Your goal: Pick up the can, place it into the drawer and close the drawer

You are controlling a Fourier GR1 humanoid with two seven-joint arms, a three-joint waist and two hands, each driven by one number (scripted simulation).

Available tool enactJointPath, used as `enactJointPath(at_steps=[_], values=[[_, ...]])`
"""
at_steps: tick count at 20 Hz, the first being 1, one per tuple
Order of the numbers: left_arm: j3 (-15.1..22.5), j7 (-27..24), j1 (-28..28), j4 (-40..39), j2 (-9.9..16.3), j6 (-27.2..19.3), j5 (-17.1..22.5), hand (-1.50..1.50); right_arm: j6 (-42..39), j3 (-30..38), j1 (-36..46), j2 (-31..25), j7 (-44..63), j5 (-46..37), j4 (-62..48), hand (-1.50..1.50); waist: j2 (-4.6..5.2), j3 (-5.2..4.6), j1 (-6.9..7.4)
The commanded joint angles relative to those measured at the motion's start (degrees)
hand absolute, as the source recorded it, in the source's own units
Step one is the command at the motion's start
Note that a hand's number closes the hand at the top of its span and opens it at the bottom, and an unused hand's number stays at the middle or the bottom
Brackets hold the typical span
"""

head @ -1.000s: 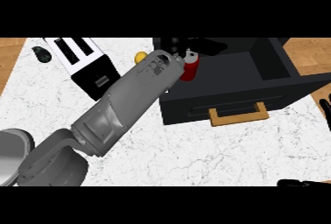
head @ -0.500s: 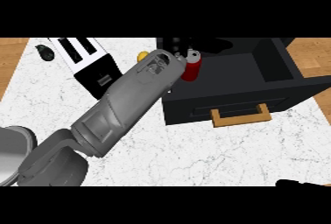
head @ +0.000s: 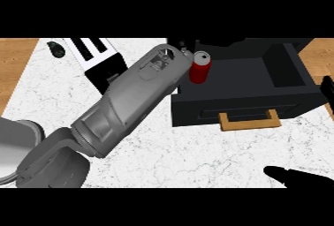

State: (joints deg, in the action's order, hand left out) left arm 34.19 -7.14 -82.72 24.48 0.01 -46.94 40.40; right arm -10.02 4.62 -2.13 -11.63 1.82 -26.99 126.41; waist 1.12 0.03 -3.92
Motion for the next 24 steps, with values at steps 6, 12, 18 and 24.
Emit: enactJointPath(at_steps=[6,12,18,24], values=[[0.72,2.78,-1.50,0.63,-0.01,-0.71,-0.51,-1.50,4.70,-8.50,4.79,-2.84,-2.00,-21.48,-12.25,-1.50,-0.76,-0.01,3.23],[-0.74,4.29,-1.32,2.63,2.93,0.92,-1.44,-1.50,9.53,-11.20,6.33,-2.97,-2.84,-31.40,-23.99,-1.50,-1.00,-0.01,4.46],[0.87,9.51,3.06,11.66,6.68,-0.93,-4.37,-1.50,19.18,-8.39,15.21,2.81,-2.66,-33.38,-38.02,-1.50,-1.37,0.00,5.74],[0.95,15.52,5.50,19.66,15.28,2.27,-5.65,-1.50,26.24,-4.28,20.17,1.85,-7.55,-33.69,-52.59,-1.50,-1.30,0.01,6.37]])
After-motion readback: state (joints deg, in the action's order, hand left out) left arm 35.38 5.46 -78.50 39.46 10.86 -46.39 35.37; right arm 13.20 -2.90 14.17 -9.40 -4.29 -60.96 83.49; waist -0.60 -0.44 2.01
